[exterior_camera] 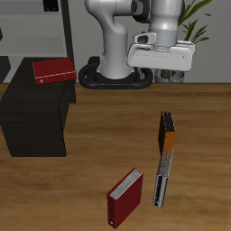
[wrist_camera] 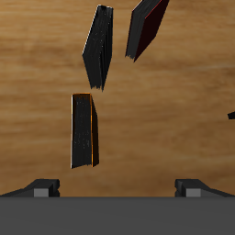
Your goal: Place the left red book flat on top of the shelf and place the orange book flat on top of the shelf
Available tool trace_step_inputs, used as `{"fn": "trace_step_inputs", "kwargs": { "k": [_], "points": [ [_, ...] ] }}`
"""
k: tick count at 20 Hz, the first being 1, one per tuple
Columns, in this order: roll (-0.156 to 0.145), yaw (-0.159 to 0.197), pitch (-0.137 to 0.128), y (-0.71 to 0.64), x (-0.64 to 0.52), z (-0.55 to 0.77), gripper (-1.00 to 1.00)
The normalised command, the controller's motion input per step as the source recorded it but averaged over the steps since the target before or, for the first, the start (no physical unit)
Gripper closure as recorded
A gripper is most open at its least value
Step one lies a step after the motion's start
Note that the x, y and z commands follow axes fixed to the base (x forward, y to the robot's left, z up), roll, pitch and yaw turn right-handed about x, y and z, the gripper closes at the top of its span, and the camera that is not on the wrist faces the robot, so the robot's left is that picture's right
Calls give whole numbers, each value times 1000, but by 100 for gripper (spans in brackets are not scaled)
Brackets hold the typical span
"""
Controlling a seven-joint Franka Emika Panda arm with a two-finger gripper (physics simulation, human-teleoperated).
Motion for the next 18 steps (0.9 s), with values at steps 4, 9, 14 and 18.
{"fn": "trace_step_inputs", "kwargs": {
  "k": [4, 9, 14, 18],
  "points": [
    [32, 41, 13, 3, 257, -82, -100],
    [2, 9, -8, 28, 235, -48, -100],
    [40, 4, 15, 308, 203, -175, -100],
    [3, 10, 33, 219, 284, -202, -100]
  ]
}}
